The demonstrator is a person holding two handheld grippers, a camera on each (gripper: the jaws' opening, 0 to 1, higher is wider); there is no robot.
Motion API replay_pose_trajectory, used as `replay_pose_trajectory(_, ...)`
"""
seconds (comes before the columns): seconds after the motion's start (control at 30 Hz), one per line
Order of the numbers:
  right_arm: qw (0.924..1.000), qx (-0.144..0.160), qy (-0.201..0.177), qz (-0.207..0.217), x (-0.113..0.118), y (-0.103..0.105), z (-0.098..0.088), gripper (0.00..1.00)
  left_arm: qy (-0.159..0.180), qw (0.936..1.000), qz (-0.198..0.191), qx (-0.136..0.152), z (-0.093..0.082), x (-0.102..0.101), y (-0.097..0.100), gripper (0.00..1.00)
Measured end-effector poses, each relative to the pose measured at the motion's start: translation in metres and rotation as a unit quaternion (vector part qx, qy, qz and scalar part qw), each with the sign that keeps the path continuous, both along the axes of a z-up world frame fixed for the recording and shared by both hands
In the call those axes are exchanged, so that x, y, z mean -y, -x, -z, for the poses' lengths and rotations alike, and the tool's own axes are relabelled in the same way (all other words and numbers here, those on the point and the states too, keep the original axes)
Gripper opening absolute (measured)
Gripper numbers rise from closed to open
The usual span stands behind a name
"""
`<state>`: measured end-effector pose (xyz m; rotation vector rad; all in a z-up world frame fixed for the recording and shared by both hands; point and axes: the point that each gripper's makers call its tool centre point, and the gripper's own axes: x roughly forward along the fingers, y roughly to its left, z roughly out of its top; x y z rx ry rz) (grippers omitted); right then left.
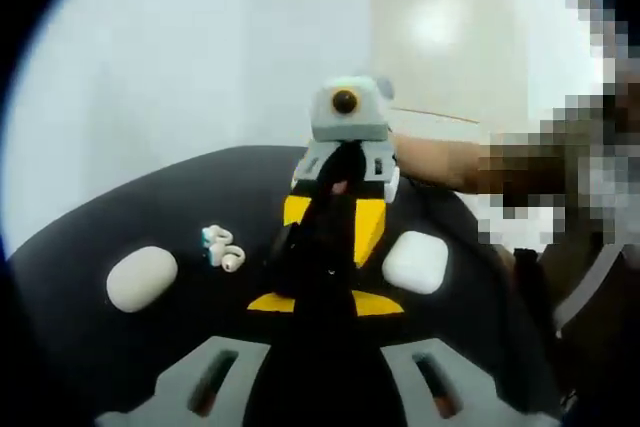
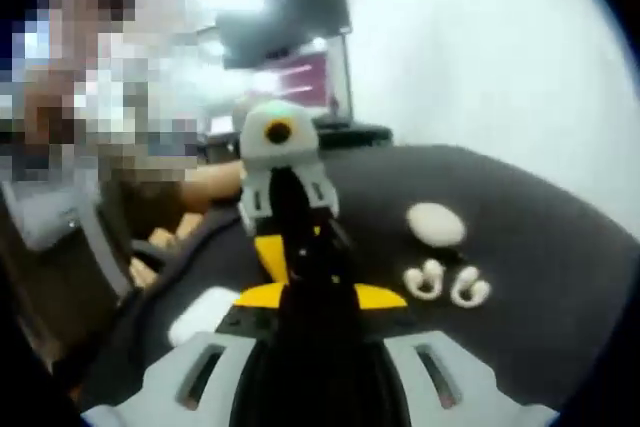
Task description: Pick up three earphones and place each one into its charging case using tactile feedback, ensure that each earphone is properly inserted and securely positioned inside the case.
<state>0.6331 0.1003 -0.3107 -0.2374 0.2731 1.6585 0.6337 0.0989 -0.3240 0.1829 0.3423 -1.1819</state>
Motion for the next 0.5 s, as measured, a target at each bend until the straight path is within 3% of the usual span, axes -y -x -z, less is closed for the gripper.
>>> replay_pose_trajectory(0.17,0.9999,-0.013,-0.003,-0.007,-0.006,0.005,0.005,0.19,-0.004,1.0,0.001,0.003,0.001,0.0,-0.001,0.15)
replay_pose_trajectory(0.5,0.9997,-0.017,-0.014,0.001,0.009,0.004,-0.002,0.18,-0.003,0.9999,0.009,0.006,-0.001,0.001,0.002,0.17)
